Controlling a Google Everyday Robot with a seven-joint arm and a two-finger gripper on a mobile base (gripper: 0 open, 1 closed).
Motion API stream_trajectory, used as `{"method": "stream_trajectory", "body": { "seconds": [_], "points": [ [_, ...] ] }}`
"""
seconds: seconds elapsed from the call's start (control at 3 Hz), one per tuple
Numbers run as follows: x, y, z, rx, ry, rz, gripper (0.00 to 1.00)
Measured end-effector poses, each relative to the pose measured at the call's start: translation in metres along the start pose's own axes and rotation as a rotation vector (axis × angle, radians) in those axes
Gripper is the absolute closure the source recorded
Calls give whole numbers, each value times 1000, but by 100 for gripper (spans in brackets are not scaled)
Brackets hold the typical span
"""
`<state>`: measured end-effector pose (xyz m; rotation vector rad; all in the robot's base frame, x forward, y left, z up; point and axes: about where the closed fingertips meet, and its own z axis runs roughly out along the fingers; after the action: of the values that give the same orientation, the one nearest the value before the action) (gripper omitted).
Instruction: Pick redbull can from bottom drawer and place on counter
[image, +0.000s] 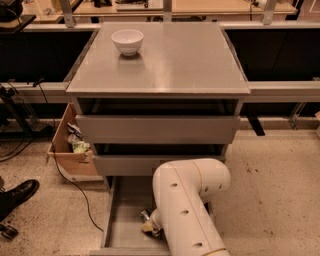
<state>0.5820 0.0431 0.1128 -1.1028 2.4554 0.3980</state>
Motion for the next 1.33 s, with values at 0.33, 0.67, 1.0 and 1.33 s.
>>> {"method": "stream_trajectory", "body": {
  "seconds": [0.33, 0.67, 1.0, 1.33],
  "points": [
    [-15, -1, -22, 21, -51, -42, 69],
    [-24, 4, -43, 36, -83, -71, 92],
    [-34, 11, -72, 56, -124, -93, 100],
    [-31, 23, -111, 48, -143, -89, 100]
  ]
}}
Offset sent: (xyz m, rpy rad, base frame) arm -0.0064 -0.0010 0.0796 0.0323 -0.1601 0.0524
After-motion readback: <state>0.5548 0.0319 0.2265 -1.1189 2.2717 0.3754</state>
